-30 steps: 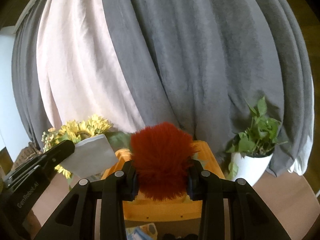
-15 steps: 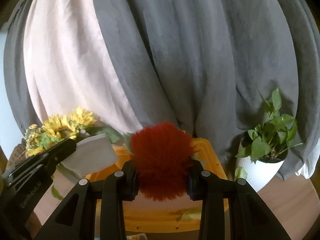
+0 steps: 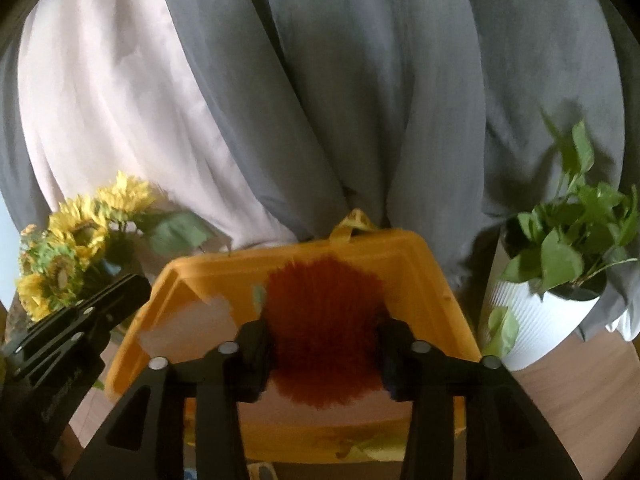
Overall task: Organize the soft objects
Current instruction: 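Open the right gripper to drop the pompom into the crate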
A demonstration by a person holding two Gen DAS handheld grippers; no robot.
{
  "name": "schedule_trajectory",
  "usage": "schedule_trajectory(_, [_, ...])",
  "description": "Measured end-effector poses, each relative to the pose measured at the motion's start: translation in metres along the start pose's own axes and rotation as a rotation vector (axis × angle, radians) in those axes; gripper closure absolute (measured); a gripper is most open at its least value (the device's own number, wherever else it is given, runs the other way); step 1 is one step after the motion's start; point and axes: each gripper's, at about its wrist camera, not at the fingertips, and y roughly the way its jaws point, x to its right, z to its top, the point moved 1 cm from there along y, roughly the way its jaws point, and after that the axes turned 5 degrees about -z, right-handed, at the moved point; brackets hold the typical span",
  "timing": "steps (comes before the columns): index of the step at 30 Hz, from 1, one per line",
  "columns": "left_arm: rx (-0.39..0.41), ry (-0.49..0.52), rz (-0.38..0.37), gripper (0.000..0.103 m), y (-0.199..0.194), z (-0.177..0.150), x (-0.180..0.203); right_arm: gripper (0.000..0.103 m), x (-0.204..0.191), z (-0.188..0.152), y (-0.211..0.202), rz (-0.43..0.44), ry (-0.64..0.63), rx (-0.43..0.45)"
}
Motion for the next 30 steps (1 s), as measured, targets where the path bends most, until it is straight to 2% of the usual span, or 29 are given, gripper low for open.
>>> schedule_trajectory(5, [-0.014, -0.012, 0.012, 0.078, -0.001, -0.004, -0.001, 0.053, 0.003, -0.002, 0.005, -0.022, 0.002, -0.014])
schedule_trajectory(7, [-0.012, -0.012, 0.02, 0.075, -0.004, -0.005, 0.0, 0.053, 0.004, -0.003, 0.004, -0.029, 0.003, -0.011])
schedule_trajectory(11, [-0.009, -0.012, 0.031, 0.073, -0.012, -0.005, 0.002, 0.053, 0.004, -0.003, -0.001, -0.036, 0.003, -0.005])
schedule_trajectory(20, [0.038, -0.02, 0.08, 0.056, -0.05, -0.002, 0.008, 0.053, 0.002, -0.006, -0.033, -0.046, -0.005, 0.036])
schedule_trajectory(27, [0.076, -0.025, 0.127, 0.035, -0.086, -0.002, 0.016, 0.053, -0.003, -0.008, -0.065, -0.046, -0.008, 0.076])
schedule_trajectory(30, [0.096, -0.028, 0.153, 0.021, -0.102, -0.002, 0.019, 0.053, -0.003, -0.01, -0.079, -0.042, -0.001, 0.087])
